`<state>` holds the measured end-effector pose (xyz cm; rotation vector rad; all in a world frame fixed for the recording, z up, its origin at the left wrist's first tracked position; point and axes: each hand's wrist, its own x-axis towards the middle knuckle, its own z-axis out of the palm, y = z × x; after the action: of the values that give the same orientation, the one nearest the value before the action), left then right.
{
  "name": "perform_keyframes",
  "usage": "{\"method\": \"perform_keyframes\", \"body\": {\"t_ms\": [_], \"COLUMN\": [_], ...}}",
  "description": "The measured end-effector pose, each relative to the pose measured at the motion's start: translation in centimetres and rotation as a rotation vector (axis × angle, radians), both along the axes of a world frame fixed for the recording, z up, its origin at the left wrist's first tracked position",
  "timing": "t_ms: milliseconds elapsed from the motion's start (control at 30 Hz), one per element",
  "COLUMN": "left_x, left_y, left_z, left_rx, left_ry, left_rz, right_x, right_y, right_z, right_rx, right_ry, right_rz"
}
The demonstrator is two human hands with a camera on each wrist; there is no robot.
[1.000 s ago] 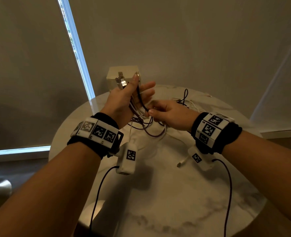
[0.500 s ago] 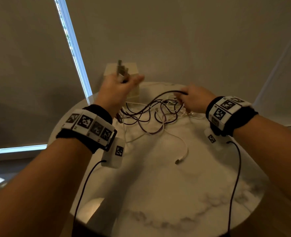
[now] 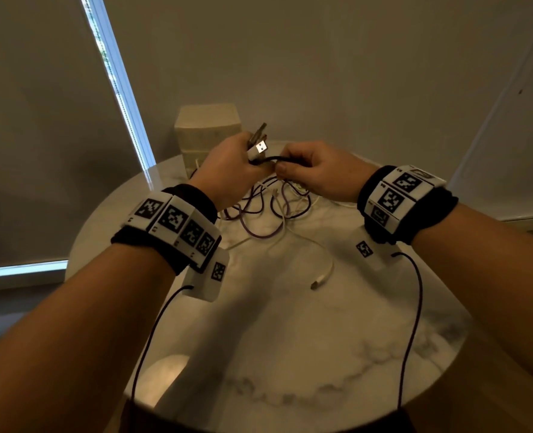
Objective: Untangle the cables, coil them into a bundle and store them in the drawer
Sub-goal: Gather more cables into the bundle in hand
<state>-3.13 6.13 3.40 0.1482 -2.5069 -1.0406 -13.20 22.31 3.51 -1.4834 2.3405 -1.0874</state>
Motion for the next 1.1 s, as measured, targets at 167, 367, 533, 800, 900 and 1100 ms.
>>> {"method": "perform_keyframes", "body": {"t_ms": [167, 367, 533, 800, 900, 1100], "left_x": [0.1, 1.0, 0.9, 1.4, 1.6, 2.0], "left_y": [-0.1, -2.5, -3.3, -4.7, -4.7, -4.9], "left_z": [-0.3, 1.6, 0.8, -0.8, -1.1, -1.6], "left_rx": [0.284, 0.616, 0.641, 0.607, 0.596, 0.517], "left_ry": [0.178, 0.555, 0.5, 0.394, 0.377, 0.239], "left_rz": [0.037, 0.193, 0.282, 0.391, 0.409, 0.453], "right_x": [-2.0, -5.5, -7.4, -7.8, -8.4, -9.0], "right_y": [0.9, 1.8, 0.5, -1.5, -1.1, 0.5], "right_z": [-0.7, -5.5, -1.5, 9.9, 8.8, 0.4], "right_rx": [0.056, 0.698, 0.354, -0.7, -0.578, 0.485], "right_ry": [0.055, 0.281, 0.039, 0.264, 0.401, 0.192], "right_rz": [-0.156, -0.473, -0.604, -0.436, -0.385, -0.493]}}
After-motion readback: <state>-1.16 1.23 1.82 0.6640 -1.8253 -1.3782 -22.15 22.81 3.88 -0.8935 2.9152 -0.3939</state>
